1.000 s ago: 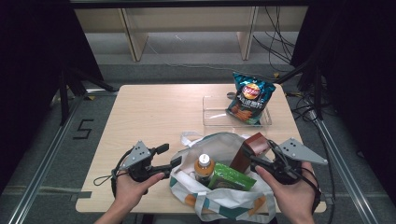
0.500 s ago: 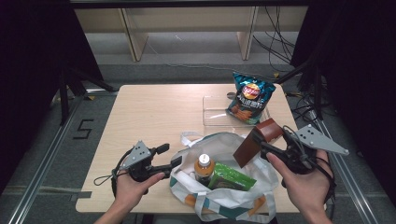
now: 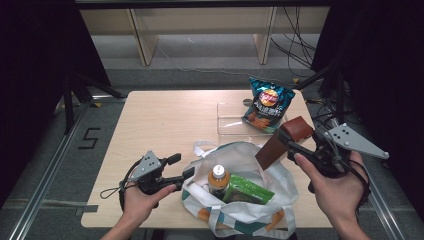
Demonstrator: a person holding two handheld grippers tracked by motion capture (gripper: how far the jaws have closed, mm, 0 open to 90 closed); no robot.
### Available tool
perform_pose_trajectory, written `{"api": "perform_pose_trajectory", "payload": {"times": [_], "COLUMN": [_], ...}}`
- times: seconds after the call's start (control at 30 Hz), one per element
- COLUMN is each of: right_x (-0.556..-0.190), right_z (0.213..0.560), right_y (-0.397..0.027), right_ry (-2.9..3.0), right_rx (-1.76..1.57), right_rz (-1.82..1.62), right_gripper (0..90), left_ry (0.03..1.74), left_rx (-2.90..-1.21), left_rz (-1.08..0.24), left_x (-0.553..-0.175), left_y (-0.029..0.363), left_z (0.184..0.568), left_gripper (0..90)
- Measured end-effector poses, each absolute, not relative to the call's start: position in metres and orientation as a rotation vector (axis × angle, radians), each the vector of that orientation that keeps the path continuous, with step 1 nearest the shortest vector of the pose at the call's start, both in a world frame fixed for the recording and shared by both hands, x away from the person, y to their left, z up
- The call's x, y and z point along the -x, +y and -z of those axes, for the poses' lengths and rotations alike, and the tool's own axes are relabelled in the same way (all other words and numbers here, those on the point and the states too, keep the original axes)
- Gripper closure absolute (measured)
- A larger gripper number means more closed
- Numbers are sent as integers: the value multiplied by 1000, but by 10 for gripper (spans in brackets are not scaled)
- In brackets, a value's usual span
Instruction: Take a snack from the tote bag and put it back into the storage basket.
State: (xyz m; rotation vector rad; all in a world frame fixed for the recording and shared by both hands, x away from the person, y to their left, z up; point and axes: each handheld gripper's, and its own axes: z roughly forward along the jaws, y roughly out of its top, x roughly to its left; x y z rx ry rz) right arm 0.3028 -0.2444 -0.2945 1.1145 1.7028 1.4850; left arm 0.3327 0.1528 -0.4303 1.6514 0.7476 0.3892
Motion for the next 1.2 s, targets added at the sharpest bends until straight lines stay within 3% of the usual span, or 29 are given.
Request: {"api": "perform_pose_trajectory", "payload": {"times": [0.5,1.2], "right_x": [-310,-338], "right_z": [278,283], "right_y": [-256,-266], "right_ry": [1638,1607], "right_rx": [-1110,-1172], "right_rz": [-1455,-1373], "right_gripper": [390,390], "left_ry": [746,750], "left_rx": [-1651,-1649], "left_rz": [-391,-391], "left_x": [-333,-333], "left_y": [153,154], "left_z": [430,430], "left_gripper": [307,307]}}
